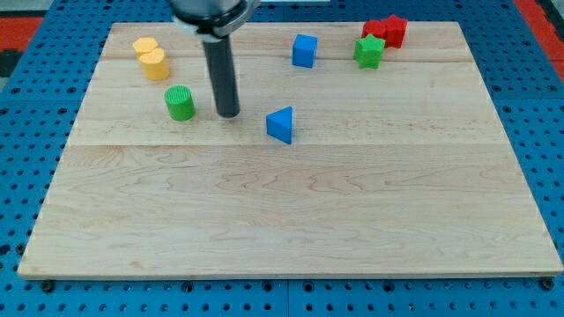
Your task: Move the green circle into the green star
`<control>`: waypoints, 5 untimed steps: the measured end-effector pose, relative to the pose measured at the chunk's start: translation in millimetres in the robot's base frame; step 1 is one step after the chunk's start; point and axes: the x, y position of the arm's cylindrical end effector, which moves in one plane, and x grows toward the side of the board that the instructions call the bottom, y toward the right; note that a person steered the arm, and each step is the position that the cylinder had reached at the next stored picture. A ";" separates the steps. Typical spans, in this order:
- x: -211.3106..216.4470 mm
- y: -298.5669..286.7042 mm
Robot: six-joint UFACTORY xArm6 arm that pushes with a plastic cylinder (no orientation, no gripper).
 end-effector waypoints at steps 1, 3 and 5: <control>0.5 4.4; 60.5 -44.9; 29.5 -131.3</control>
